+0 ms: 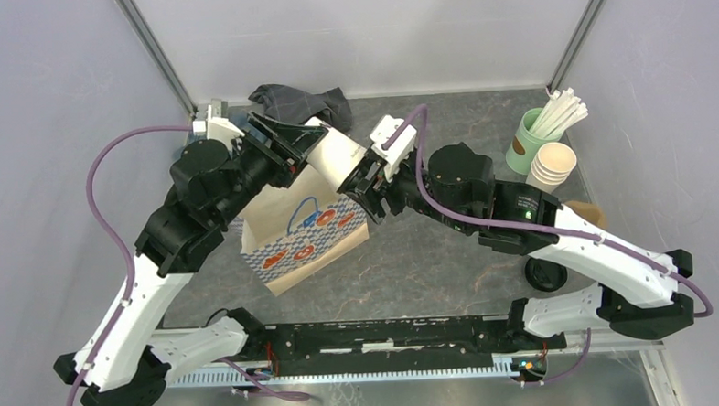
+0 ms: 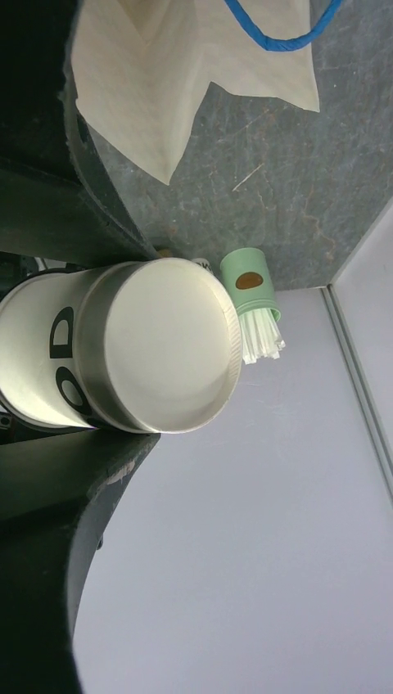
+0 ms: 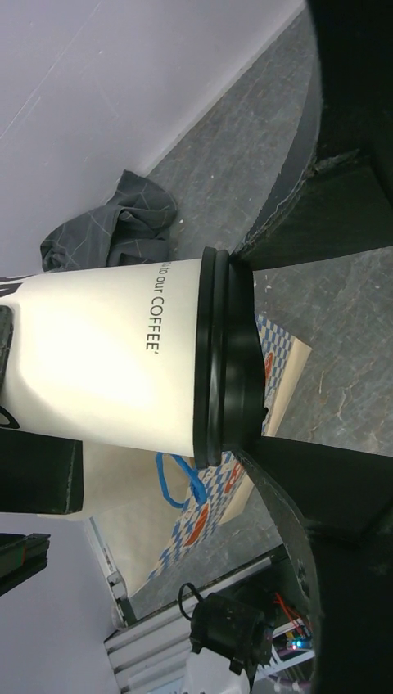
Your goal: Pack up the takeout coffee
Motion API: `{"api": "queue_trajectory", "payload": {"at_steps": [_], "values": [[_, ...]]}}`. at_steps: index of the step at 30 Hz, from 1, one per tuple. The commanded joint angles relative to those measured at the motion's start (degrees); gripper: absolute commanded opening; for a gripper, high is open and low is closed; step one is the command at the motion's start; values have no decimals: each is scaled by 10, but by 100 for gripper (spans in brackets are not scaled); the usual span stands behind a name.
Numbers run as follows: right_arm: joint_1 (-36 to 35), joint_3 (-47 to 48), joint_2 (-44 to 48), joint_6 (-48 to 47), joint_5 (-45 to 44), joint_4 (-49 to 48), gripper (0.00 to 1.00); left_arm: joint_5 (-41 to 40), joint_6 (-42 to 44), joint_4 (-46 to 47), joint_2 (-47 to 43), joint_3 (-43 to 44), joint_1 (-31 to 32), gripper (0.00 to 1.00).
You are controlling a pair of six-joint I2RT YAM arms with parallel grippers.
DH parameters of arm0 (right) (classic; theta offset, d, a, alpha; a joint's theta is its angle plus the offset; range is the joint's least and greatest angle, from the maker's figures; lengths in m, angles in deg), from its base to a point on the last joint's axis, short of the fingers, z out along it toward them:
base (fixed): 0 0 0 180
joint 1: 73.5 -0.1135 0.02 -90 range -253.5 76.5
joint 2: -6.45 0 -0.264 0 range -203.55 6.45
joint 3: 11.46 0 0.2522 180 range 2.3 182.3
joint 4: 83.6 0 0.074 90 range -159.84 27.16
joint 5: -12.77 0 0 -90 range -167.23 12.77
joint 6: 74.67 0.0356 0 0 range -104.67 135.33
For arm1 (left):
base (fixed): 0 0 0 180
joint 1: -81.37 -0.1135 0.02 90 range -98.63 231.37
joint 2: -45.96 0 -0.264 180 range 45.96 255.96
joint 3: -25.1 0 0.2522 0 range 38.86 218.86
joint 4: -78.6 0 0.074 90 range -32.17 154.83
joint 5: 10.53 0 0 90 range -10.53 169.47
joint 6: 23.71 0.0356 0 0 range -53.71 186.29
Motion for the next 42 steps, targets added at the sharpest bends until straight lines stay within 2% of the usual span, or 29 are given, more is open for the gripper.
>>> {"api": "queue_trajectory", "payload": {"at_steps": [1, 3, 7, 12, 16, 21, 27, 30, 33, 38, 42], "values": [[-3, 16, -2, 37, 35, -35, 77, -17, -78, 26, -10, 1, 1, 56], [-3, 6, 7, 49, 34, -48, 84, -23, -102, 20, -15, -1, 1, 52], [-3, -51, 45, 71, 23, -96, 98, -30, -157, 23, -30, -17, 1, 52], [-3, -133, 109, 103, 19, -189, 98, -21, -263, 47, -54, -60, 0, 50], [-2, -170, 144, 118, 28, -236, 98, -6, -350, 114, -84, -128, 0, 47], [-1, -224, 192, 105, 21, -303, 98, 2, -382, 144, -98, -159, 0, 46], [0, -254, 198, 20, 79, -367, 95, 21, -398, 184, -101, -185, 0, 45], [0, -246, 189, -55, 119, -376, 95, 37, -408, 204, -100, -197, 0, 45], [0, -232, 182, -139, 139, -348, 95, 48, -409, 205, -99, -199, 0, 44], [0, -245, 199, -330, 194, -303, 97, 70, -409, 195, -98, -202, 1, 44], [1, -203, 185, -416, 191, -201, 98, 100, -407, 188, -94, -200, 0, 43]]}}
